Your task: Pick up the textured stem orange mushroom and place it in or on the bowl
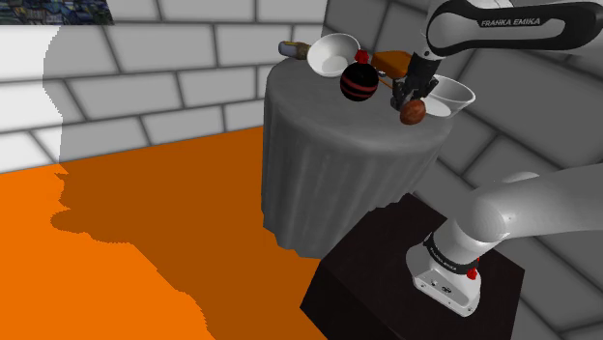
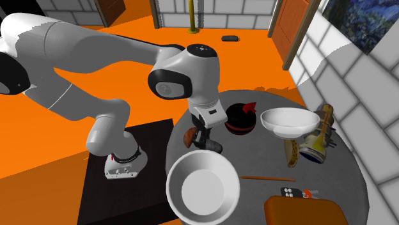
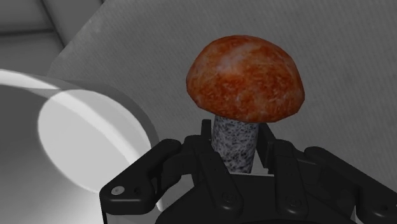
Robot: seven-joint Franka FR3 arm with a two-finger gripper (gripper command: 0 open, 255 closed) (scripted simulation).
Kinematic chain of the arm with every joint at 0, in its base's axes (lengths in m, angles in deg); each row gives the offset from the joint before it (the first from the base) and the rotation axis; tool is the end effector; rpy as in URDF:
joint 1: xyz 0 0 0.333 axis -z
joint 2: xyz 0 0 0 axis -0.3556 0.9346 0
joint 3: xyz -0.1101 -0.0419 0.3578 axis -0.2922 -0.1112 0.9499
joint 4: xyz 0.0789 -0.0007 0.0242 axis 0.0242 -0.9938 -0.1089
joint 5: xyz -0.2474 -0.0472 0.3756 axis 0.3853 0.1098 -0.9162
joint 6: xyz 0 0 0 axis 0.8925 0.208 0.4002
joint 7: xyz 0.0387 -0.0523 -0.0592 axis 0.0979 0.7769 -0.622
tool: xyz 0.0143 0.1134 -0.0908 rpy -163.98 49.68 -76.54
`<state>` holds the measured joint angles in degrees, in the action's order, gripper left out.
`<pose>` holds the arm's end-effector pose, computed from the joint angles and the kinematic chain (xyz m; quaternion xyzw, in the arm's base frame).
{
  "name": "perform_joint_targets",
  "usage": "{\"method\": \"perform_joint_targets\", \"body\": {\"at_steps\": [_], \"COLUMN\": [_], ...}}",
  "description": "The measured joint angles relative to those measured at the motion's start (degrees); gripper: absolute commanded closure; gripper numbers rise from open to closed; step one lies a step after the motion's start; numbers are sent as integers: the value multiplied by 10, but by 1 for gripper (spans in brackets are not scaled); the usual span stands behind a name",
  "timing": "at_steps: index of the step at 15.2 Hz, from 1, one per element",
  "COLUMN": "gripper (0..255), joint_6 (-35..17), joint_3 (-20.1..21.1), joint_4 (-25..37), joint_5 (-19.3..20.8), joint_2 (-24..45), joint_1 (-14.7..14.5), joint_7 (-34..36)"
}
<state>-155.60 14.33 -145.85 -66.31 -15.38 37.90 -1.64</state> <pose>0.3651 -0.1803 0.5025 0.9522 -0.2989 0.0214 0.0589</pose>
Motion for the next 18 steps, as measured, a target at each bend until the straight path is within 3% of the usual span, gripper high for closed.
{"method": "perform_joint_targets", "body": {"at_steps": [5,18], "gripper": [255,255], "joint_6": [6,104], "joint_3": [0,6], "joint_4": [2,98], "joint_5": [0,-8], "joint_2": [-2,-2], "joint_1": [0,-2], "joint_7": [-1,-12]}}
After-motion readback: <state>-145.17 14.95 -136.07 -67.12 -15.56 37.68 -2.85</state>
